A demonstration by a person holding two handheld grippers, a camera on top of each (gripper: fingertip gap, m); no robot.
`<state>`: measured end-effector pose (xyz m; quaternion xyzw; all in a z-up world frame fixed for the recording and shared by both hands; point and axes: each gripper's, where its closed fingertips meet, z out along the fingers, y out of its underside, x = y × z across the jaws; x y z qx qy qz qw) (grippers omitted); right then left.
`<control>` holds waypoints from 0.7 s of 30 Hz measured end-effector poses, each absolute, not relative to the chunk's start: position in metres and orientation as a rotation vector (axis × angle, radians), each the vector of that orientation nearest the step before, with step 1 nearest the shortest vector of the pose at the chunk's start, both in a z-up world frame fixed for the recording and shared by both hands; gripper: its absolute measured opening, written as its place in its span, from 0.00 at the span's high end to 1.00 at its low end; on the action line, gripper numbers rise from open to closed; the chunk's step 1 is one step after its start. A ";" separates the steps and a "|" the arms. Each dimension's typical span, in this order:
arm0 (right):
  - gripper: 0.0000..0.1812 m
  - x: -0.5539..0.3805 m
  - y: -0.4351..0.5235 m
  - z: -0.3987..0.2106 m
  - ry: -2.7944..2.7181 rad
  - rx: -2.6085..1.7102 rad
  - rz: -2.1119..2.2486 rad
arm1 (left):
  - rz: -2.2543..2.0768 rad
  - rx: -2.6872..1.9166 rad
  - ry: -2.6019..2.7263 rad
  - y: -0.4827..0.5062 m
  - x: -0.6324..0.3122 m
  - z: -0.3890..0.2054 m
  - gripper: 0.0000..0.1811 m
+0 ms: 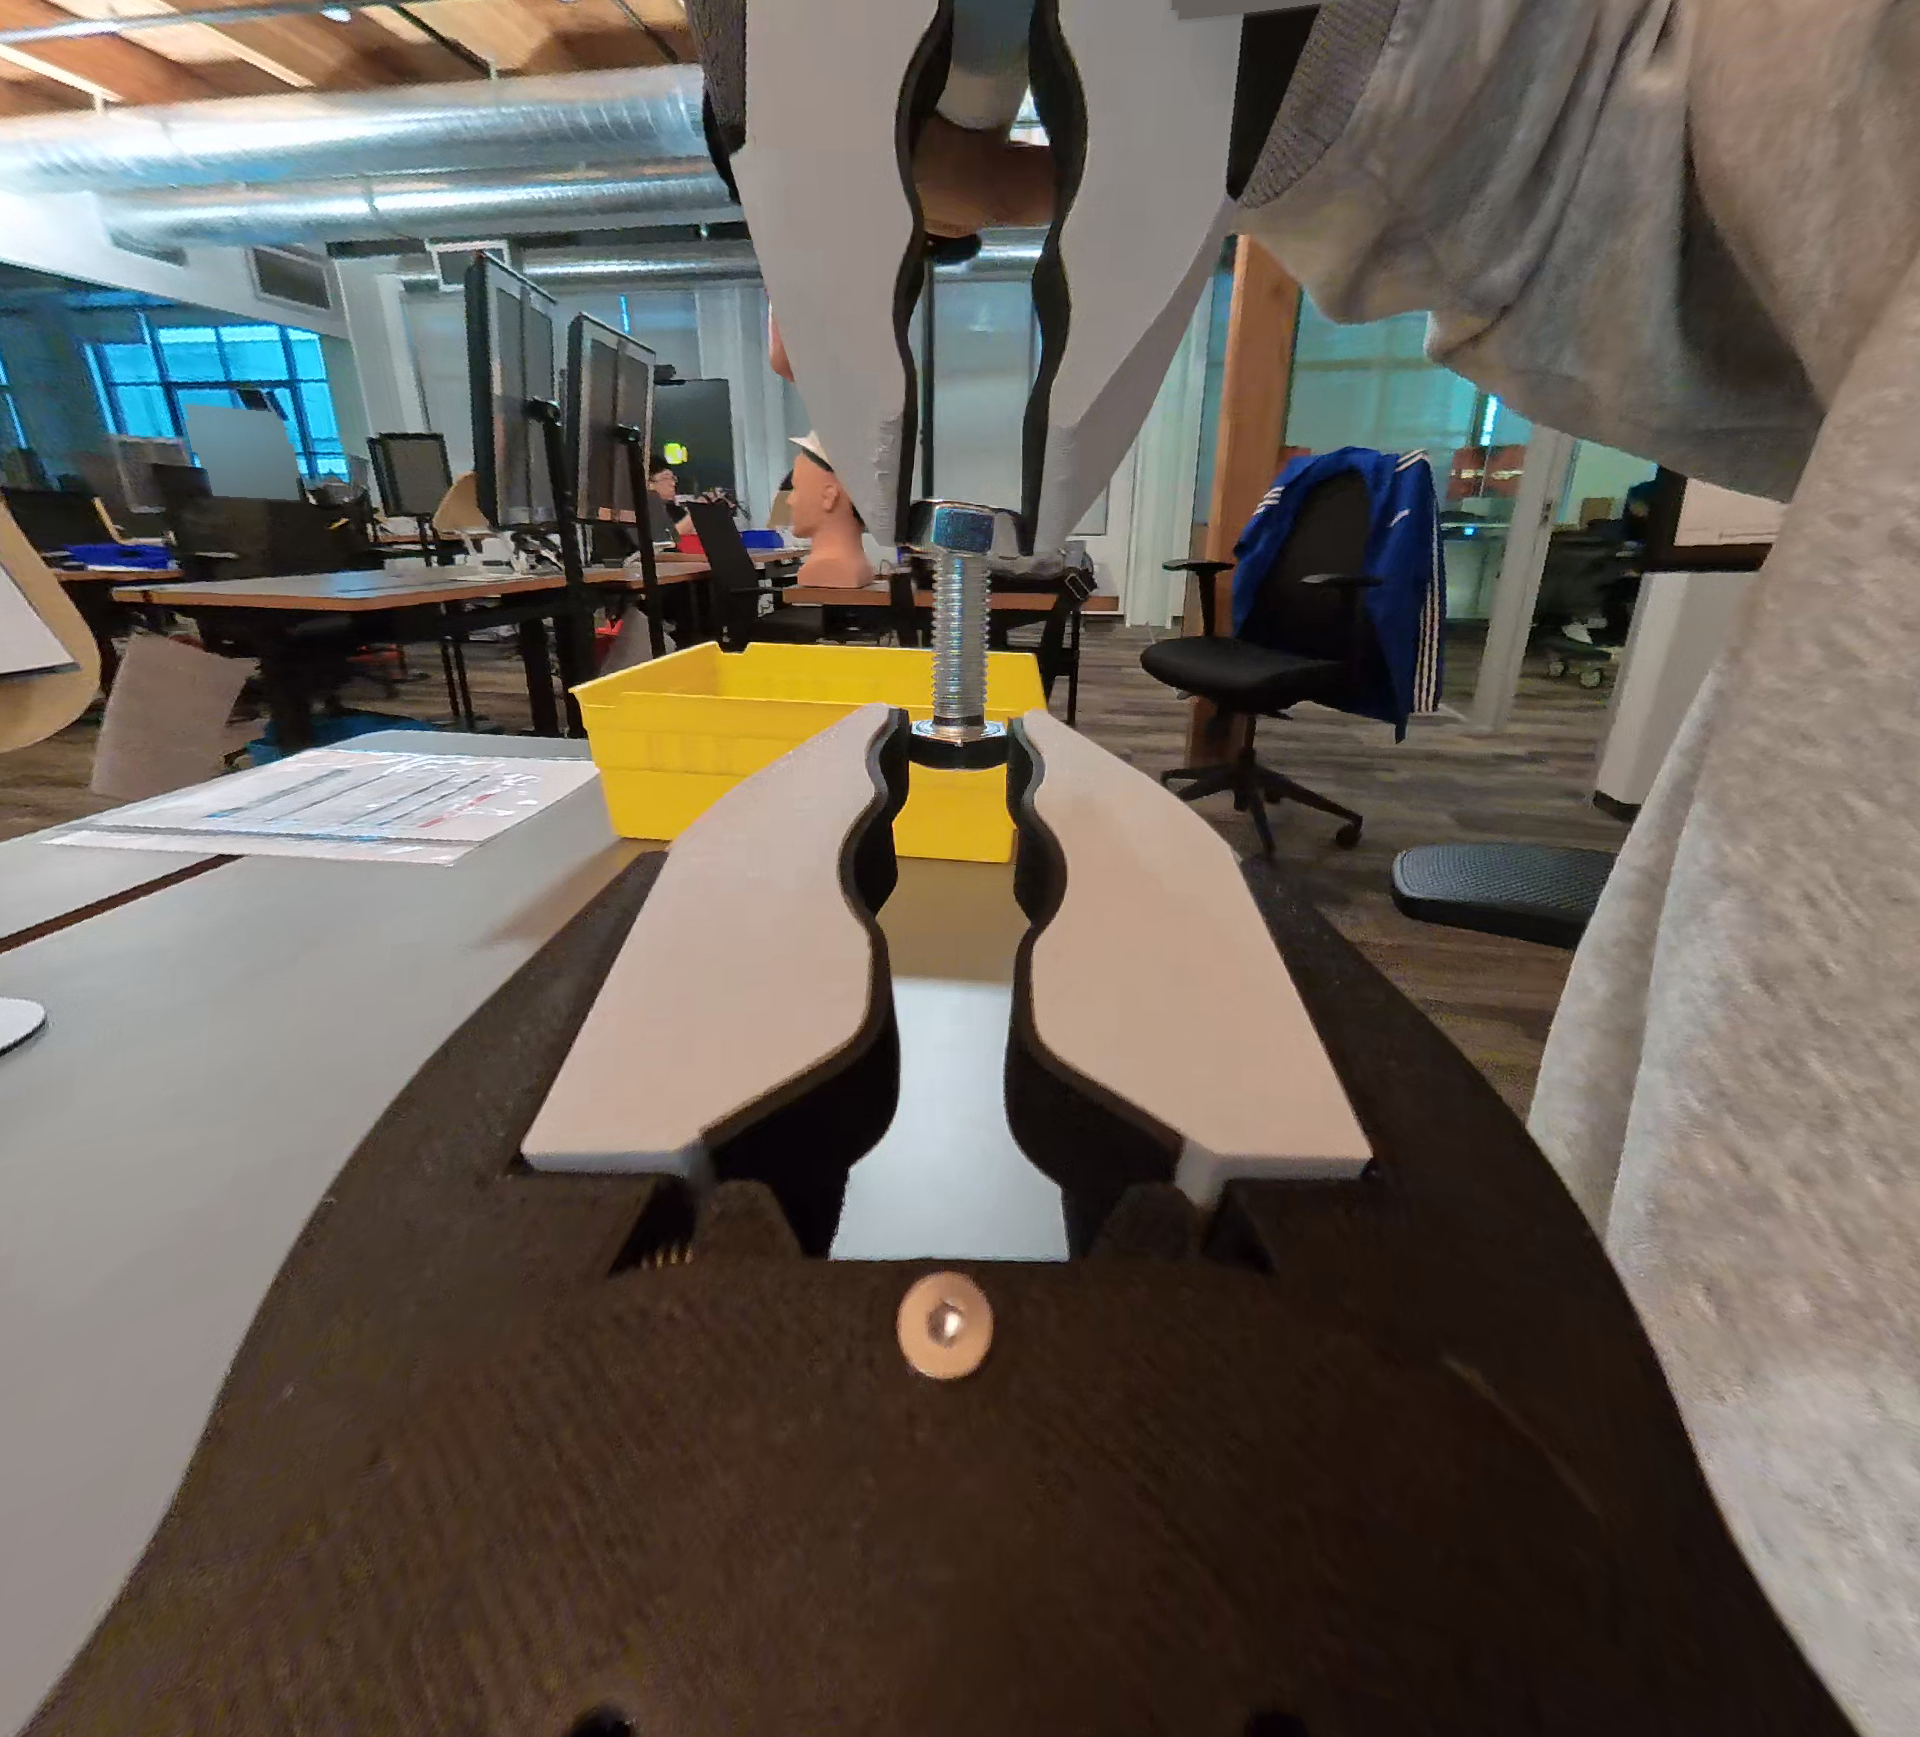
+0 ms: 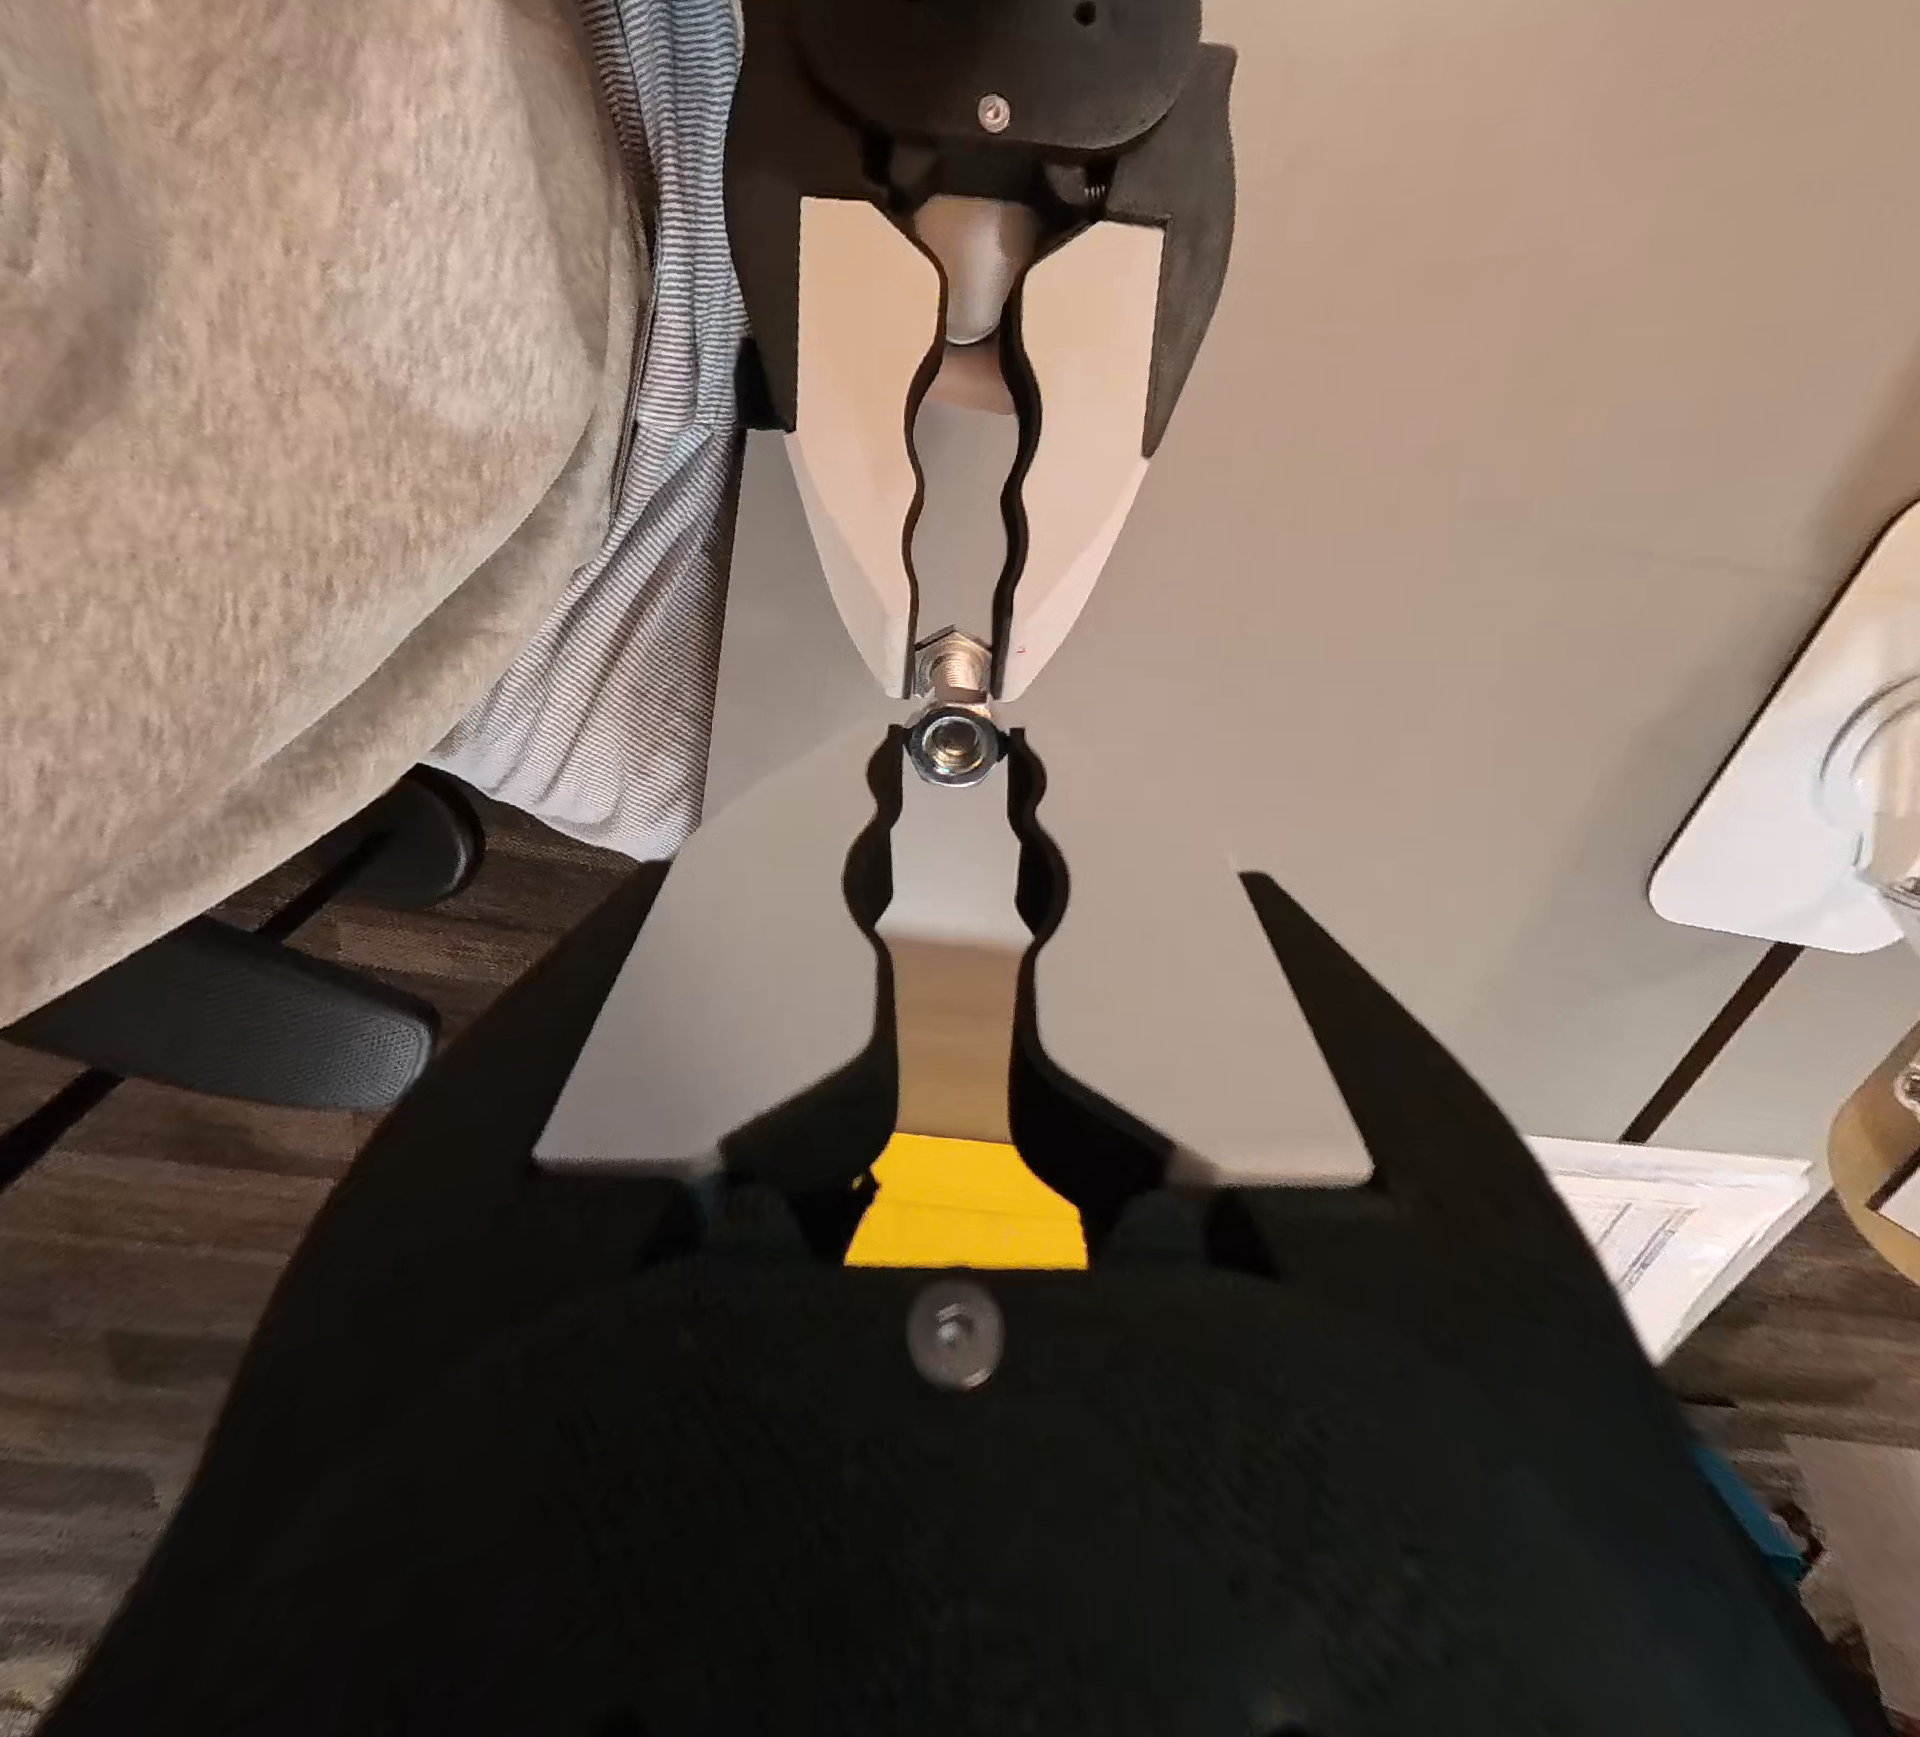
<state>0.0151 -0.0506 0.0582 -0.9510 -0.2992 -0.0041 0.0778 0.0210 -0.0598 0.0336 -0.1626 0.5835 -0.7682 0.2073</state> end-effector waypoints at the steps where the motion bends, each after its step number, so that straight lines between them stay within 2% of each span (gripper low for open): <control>1: 0.89 0.014 -0.050 0.058 -0.892 -2.843 -0.016 | -2.141 -0.455 1.622 -0.060 0.021 0.034 0.90; 11: 0.80 0.010 -0.039 0.067 -0.906 -2.731 -0.078 | -2.137 -0.479 1.622 -0.054 0.014 0.032 0.90; 21: 0.80 0.009 -0.033 0.071 -0.839 -2.481 -0.104 | -2.135 -0.603 1.613 -0.039 0.024 0.022 0.90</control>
